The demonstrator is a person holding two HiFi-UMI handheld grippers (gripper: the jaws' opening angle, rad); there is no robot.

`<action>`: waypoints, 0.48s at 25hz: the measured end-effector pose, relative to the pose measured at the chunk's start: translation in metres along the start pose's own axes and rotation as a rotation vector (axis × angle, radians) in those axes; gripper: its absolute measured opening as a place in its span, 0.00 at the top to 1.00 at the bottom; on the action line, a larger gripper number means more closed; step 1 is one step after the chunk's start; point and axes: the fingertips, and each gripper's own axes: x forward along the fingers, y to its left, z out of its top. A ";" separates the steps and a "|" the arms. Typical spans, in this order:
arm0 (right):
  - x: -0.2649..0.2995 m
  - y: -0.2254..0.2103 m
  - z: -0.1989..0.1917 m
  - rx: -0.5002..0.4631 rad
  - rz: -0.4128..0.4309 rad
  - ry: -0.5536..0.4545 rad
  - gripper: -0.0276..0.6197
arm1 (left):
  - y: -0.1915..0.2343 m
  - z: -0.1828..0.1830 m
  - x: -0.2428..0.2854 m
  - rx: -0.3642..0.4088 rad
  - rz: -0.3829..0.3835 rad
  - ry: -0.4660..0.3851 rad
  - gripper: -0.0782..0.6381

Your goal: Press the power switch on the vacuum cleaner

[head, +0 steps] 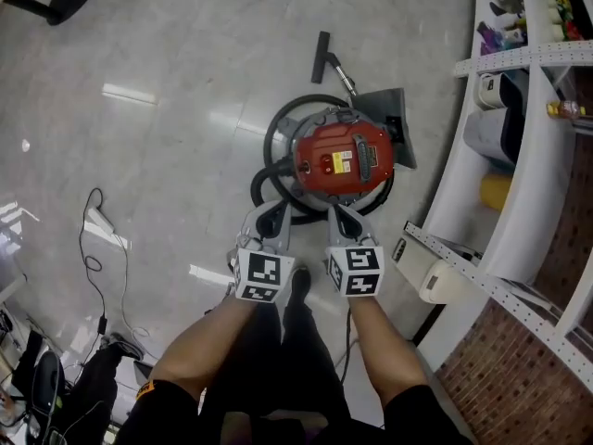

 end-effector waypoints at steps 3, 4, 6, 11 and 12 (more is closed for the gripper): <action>0.027 -0.007 -0.009 0.012 -0.006 0.036 0.97 | 0.018 -0.015 0.012 -0.013 0.011 0.012 0.87; 0.036 -0.010 -0.011 0.018 -0.009 0.047 0.97 | 0.024 -0.021 0.016 -0.017 0.017 0.016 0.87; 0.055 -0.016 -0.016 0.024 -0.022 0.070 0.97 | 0.035 -0.030 0.024 -0.024 0.025 0.025 0.87; 0.090 -0.026 -0.022 0.027 -0.054 0.108 0.97 | 0.045 -0.052 0.043 -0.027 0.032 0.065 0.87; 0.096 -0.028 -0.023 0.025 -0.061 0.111 0.97 | 0.043 -0.056 0.048 -0.027 0.030 0.074 0.87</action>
